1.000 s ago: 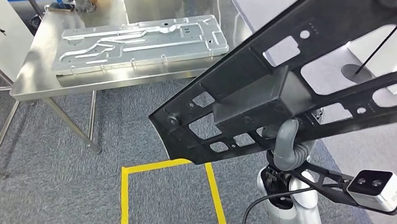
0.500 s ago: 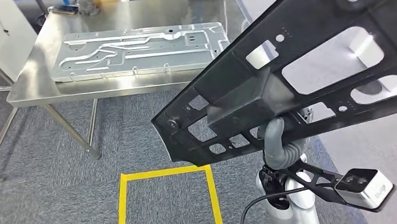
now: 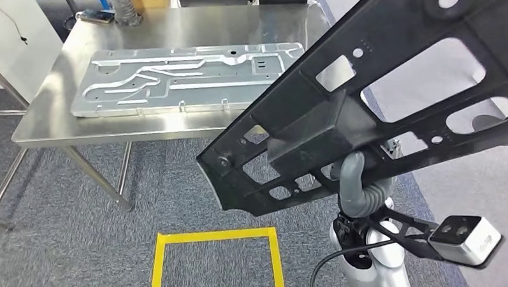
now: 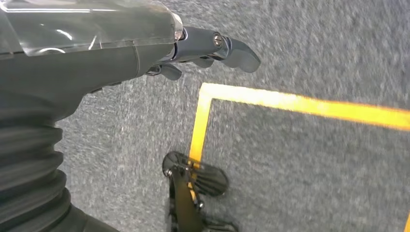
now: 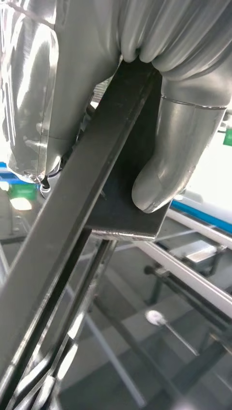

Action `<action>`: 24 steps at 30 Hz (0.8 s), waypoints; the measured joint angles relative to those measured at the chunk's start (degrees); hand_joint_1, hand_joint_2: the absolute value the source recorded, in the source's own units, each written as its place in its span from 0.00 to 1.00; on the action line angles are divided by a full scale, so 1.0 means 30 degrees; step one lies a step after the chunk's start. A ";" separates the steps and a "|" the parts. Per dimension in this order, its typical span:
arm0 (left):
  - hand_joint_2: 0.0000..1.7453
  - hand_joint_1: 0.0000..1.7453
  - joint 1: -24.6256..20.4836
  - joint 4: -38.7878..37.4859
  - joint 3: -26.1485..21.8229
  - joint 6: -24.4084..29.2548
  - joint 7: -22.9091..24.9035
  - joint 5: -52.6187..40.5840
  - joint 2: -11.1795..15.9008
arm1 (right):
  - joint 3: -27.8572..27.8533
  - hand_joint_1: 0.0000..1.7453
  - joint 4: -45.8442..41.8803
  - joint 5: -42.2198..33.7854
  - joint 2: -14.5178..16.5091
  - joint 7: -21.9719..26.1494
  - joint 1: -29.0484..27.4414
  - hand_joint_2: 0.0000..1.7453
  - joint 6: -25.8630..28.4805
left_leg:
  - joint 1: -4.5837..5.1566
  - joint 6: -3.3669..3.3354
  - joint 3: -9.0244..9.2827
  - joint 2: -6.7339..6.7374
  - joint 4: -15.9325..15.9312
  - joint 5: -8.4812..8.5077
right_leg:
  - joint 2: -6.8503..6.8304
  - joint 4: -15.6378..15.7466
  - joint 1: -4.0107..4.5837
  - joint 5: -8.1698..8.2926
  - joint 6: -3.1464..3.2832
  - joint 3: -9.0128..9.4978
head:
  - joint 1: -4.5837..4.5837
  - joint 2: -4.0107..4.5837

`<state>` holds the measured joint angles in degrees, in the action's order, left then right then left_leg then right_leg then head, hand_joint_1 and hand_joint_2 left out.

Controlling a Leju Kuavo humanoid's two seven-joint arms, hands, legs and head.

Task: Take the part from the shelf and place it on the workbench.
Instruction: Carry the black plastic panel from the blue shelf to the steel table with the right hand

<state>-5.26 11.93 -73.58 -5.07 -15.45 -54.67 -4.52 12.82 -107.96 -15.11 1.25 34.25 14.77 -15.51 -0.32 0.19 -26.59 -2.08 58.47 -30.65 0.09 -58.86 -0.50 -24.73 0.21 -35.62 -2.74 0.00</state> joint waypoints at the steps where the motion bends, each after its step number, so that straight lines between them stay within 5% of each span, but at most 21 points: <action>1: 1.00 0.00 -0.0031 0.0000 0.0005 0.0002 -0.0002 0.0000 -0.0015 | -0.0004 1.00 -0.0011 -0.0027 0.0002 0.0009 0.0020 1.00 0.0000 | -0.0011 0.0099 -0.0189 0.0097 0.0596 0.0124 | -0.0005 0.0124 -0.0029 -0.0126 0.0140 0.0257 | -0.0002 0.0002; 3: 1.00 0.00 -0.0084 0.0000 0.0015 0.0007 -0.0002 0.0002 -0.0058 | -0.0004 1.00 -0.0020 -0.0069 0.0009 0.0022 0.0036 1.00 -0.0002 | -0.0064 0.0298 -0.1348 0.0327 0.2560 -0.0056 | -0.0045 0.0308 -0.0072 -0.0420 0.0348 0.0818 | -0.0004 0.0004; 5: 1.00 0.00 -0.0070 0.0000 0.0015 0.0018 0.0000 0.0002 -0.0097 | -0.0004 1.00 0.0003 -0.0084 0.0013 0.0022 0.0007 1.00 -0.0002 | -0.0110 0.0450 -0.3030 0.0480 0.4723 -0.0989 | -0.0053 0.0369 -0.0063 -0.0786 0.0428 0.1242 | -0.0004 0.0002; 7: 1.00 0.00 -0.0020 0.0000 0.0011 0.0029 0.0000 0.0002 -0.0097 | -0.0004 1.00 0.0036 -0.0091 0.0013 0.0022 -0.0036 1.00 -0.0007 | -0.0123 0.0466 -0.4194 0.0530 0.5365 -0.1632 | -0.0027 0.0370 -0.0061 -0.1197 0.0416 0.1700 | -0.0004 0.0002; 9: 1.00 0.00 0.0003 0.0000 0.0009 0.0051 0.0002 0.0002 -0.0097 | -0.0004 1.00 0.0058 -0.0107 0.0018 0.0024 -0.0058 1.00 -0.0062 | -0.0119 0.0351 -0.4322 0.0572 0.3798 -0.0616 | -0.0029 0.0375 -0.0064 -0.1685 0.0347 0.2323 | -0.0004 0.0003; 12: 1.00 0.00 0.0062 0.0000 0.0012 0.0115 0.0035 0.0002 -0.0095 | -0.0004 1.00 0.0091 -0.0140 0.0027 0.0051 -0.0099 1.00 -0.0208 | 0.0001 0.0063 -0.3893 0.0707 0.0711 0.2345 | -0.0035 0.0475 -0.0014 -0.2357 0.0107 0.3040 | 0.0000 0.0002; 13: 1.00 0.00 0.0079 0.0000 0.0012 0.0129 0.0047 0.0002 -0.0095 | -0.0004 1.00 0.0098 -0.0151 0.0031 0.0060 -0.0117 1.00 -0.0248 | 0.0045 -0.0037 -0.3837 0.0720 0.0320 0.2750 | -0.0024 0.0508 0.0014 -0.2459 -0.0015 0.3175 | 0.0002 0.0003; 15: 1.00 0.00 0.0056 0.0000 0.0009 0.0138 0.0065 0.0002 -0.0098 | -0.0004 1.00 0.0088 -0.0166 0.0036 0.0078 -0.0126 1.00 -0.0291 | 0.0042 -0.0256 -0.3598 0.0638 0.0148 0.2664 | -0.0017 0.0410 0.0061 -0.2407 -0.0277 0.3295 | -0.0002 0.0002; 18: 1.00 0.00 0.0003 0.0000 0.0009 0.0137 0.0063 0.0014 -0.0104 | -0.0004 1.00 0.0078 -0.0173 0.0033 0.0097 -0.0109 1.00 -0.0295 | -0.0047 -0.0578 -0.2893 0.0530 -0.0191 0.2419 | -0.0017 -0.1784 0.0032 -0.2298 -0.0470 0.2154 | 0.0000 0.0000; 21: 1.00 0.00 0.0000 0.0000 0.0005 0.0142 0.0062 0.0076 -0.0104 | -0.0009 1.00 0.0157 -0.0078 0.0015 0.0082 -0.0122 1.00 -0.0271 | -0.0012 -0.0724 -0.2218 0.0459 -0.0302 0.1863 | -0.0013 -0.4847 0.0021 -0.3775 -0.0616 -0.0454 | 0.0004 0.0002; 23: 1.00 0.00 0.0010 0.0000 -0.0002 0.0144 0.0047 0.0120 -0.0104 | -0.0084 1.00 0.0272 0.0119 -0.0007 -0.0007 -0.0110 1.00 -0.0142 | 0.0038 -0.0742 -0.1649 0.0364 -0.0303 0.1409 | -0.0014 -0.4746 0.0031 -0.4155 -0.0627 -0.1272 | 0.0004 0.0004; 24: 1.00 0.00 0.0010 0.0000 -0.0004 0.0142 0.0033 0.0146 -0.0108 | -0.0174 1.00 0.0353 0.0287 -0.0033 -0.0087 -0.0079 1.00 -0.0020 | 0.0080 -0.0738 -0.1298 0.0321 -0.0304 0.1156 | -0.0012 -0.3878 0.0058 -0.3574 -0.0534 -0.1294 | 0.0004 0.0002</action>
<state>-5.23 11.93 -73.59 -4.64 -15.35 -54.23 -4.84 12.30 -106.90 -14.25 1.15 33.99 14.53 -15.57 -0.08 -2.03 -30.49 -1.11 57.56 -27.18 0.05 -70.49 -0.32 -35.45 -1.39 -39.51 -2.73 0.01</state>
